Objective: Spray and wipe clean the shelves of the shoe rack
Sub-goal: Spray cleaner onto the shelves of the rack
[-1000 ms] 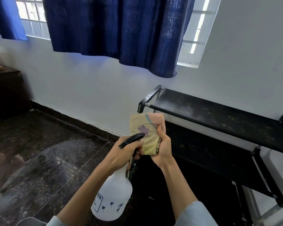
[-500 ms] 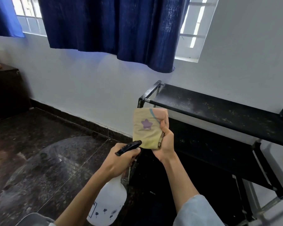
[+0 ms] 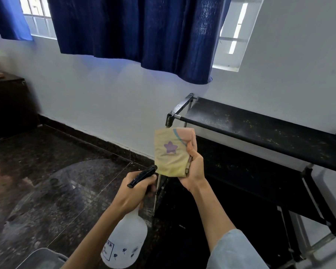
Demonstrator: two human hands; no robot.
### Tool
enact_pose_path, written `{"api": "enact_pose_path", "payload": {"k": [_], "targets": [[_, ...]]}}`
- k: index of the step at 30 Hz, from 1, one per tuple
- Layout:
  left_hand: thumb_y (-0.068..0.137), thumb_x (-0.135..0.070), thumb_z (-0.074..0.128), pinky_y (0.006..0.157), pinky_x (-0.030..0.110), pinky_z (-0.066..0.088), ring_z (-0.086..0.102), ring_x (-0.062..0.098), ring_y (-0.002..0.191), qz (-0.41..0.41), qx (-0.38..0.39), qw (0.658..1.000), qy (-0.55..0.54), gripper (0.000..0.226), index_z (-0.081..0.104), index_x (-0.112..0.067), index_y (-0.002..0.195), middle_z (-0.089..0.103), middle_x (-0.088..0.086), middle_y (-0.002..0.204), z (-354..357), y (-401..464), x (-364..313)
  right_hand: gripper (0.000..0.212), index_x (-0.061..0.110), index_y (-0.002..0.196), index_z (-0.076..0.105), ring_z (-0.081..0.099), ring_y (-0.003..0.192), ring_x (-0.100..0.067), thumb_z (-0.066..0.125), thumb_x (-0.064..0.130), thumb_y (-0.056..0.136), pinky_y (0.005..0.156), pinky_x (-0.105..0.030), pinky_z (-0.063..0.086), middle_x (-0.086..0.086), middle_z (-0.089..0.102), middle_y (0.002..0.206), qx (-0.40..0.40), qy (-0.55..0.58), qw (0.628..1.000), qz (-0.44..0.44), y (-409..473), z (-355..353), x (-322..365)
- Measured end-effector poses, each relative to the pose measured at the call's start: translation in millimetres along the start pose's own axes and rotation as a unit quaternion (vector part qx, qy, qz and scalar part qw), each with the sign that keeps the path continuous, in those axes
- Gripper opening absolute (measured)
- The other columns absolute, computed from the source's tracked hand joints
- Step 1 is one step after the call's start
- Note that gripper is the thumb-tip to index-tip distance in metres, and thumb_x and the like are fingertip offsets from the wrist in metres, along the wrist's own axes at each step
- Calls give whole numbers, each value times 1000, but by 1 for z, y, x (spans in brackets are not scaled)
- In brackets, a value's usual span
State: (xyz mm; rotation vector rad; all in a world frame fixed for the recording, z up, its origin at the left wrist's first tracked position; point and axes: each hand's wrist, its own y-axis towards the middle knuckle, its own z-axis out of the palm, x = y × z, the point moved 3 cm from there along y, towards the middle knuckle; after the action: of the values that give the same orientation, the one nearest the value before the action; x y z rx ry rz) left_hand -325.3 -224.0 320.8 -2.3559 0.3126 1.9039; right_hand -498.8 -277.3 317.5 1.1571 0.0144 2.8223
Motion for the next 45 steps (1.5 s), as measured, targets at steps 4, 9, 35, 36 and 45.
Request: {"api": "enact_pose_path", "payload": {"k": [4, 9, 35, 36, 45], "targets": [[89, -19, 58, 50, 24, 35, 43, 15, 50, 13, -18, 1000, 18, 36, 50, -1, 59, 47, 6, 53, 6, 1, -6, 34, 19, 128, 56, 64, 109, -33, 38, 27, 100, 96, -53, 48, -15, 66, 120, -4, -9, 1000, 16, 1, 1, -6], [92, -18, 55, 45, 25, 37, 44, 17, 44, 30, 8, 999, -36, 36, 51, 2, 63, 50, 9, 54, 10, 2, -21, 35, 18, 131, 52, 67, 102, -31, 37, 28, 101, 79, -44, 56, -15, 67, 117, -10, -22, 999, 31, 2, -1, -9], [92, -10, 55, 54, 21, 35, 42, 15, 56, 120, -1, 992, -23, 30, 47, 7, 69, 45, 9, 60, 33, 7, -59, 32, 25, 116, 64, 65, 105, -35, 36, 26, 102, 84, -48, 54, -17, 67, 117, 7, 90, 995, -34, -16, 10, 14], [92, -10, 55, 53, 20, 35, 41, 14, 56, 126, 0, 992, -26, 30, 46, 6, 68, 44, 8, 60, 37, 7, -62, 33, 26, 118, 64, 65, 107, -36, 35, 26, 102, 85, -48, 54, -18, 66, 118, 12, 100, 994, -43, -18, 11, 16], [93, -21, 55, 57, 20, 40, 52, 8, 56, 130, 12, 991, 0, 32, 57, -1, 68, 55, 6, 61, 65, 12, -77, 31, 41, 126, 56, 63, 110, -35, 40, 35, 100, 82, -49, 55, -14, 65, 122, -3, 132, 985, -108, -25, -1, 52]]}}
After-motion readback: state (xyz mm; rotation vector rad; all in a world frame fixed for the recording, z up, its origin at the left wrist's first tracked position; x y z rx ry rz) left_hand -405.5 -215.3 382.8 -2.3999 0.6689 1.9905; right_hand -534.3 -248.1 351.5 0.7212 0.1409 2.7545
